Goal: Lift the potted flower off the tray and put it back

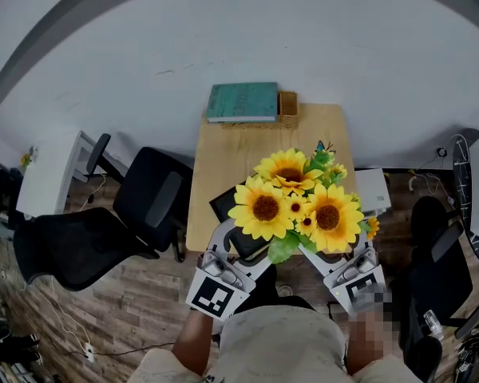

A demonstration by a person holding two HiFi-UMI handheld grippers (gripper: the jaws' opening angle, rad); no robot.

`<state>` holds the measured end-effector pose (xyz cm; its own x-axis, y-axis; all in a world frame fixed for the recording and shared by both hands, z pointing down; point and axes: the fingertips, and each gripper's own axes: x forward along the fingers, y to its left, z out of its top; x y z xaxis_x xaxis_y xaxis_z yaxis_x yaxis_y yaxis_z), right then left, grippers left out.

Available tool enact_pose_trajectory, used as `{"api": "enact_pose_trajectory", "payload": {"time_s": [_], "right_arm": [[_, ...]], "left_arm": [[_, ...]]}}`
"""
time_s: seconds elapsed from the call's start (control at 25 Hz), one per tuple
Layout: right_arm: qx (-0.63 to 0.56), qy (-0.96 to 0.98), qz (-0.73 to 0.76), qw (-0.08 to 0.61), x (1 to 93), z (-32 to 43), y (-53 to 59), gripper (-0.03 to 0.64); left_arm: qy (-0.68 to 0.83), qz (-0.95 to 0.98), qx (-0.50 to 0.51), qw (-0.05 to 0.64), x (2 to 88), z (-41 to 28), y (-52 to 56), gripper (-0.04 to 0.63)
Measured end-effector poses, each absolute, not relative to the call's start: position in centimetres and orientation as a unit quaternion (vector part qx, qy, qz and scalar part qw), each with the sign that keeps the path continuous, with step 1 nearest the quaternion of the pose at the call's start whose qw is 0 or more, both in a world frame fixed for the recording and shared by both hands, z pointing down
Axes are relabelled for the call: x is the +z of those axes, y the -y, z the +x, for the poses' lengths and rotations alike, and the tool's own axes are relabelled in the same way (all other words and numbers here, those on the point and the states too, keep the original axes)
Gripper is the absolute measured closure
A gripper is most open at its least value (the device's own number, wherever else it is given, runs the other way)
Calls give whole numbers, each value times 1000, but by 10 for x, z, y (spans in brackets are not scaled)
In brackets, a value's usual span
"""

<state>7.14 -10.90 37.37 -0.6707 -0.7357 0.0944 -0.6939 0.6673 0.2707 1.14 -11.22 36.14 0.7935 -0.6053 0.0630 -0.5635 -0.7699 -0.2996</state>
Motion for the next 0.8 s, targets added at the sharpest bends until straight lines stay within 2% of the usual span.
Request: {"api": "enact_pose_trajectory", "payload": {"time_s": [0.28,0.8], "right_arm": [[-125,910,389,77,366,68,109,267],[-105,909,392,99,375,72,108,268]], "left_arm": [[-313,-937,-76,136,361,12,112,316],[-313,-937,-73,139,361,13,111,316]]}}
